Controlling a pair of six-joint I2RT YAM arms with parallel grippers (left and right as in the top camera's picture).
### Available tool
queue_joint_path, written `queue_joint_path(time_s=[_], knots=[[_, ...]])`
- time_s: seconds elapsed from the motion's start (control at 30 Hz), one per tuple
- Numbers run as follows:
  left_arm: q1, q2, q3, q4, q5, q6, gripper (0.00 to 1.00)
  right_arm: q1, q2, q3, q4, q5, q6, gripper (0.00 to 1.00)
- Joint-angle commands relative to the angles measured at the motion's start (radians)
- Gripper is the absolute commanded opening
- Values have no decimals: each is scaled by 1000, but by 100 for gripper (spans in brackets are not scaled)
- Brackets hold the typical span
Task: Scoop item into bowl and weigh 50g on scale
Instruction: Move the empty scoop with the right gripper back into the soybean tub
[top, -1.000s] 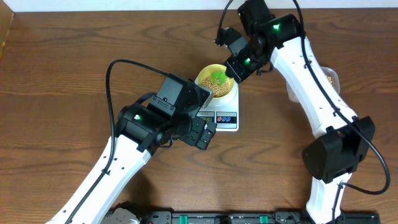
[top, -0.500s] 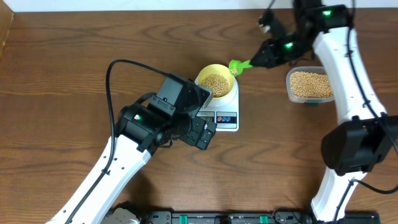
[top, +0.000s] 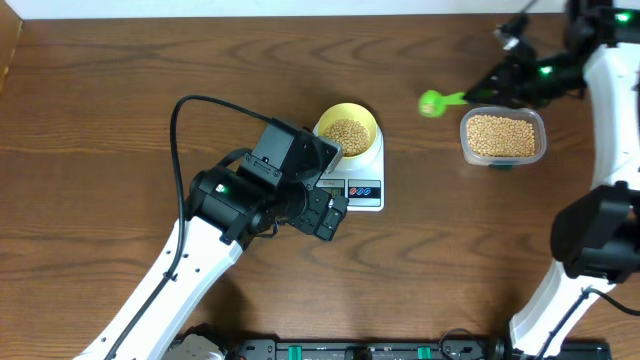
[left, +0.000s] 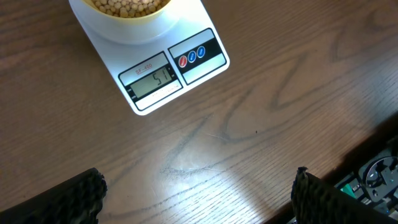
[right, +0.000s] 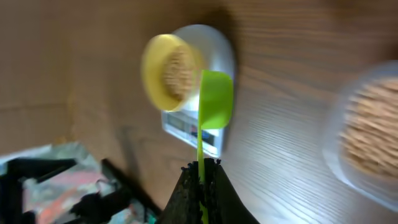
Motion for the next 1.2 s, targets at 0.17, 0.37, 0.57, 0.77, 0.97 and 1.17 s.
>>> queue_joint_path(time_s=[0.17, 0.37, 0.57, 0.77, 0.97, 1.17], knots=[[4, -2, -2, 1, 8, -1, 98, -95, -32, 21, -55, 210, -15, 1], [4, -2, -2, 1, 8, -1, 98, -121, -32, 21, -61, 292, -2, 1], [4, -2, -2, 1, 8, -1, 98, -63, -32, 21, -25, 459, 26, 1], [4, -2, -2, 1, 8, -1, 98, 62, -32, 21, 10, 750, 92, 1], [4, -2, -2, 1, 8, -1, 98, 180, -32, 21, 19, 976, 149, 1], [4, -2, -2, 1, 8, -1, 98, 249, -32, 21, 34, 1142, 186, 1]])
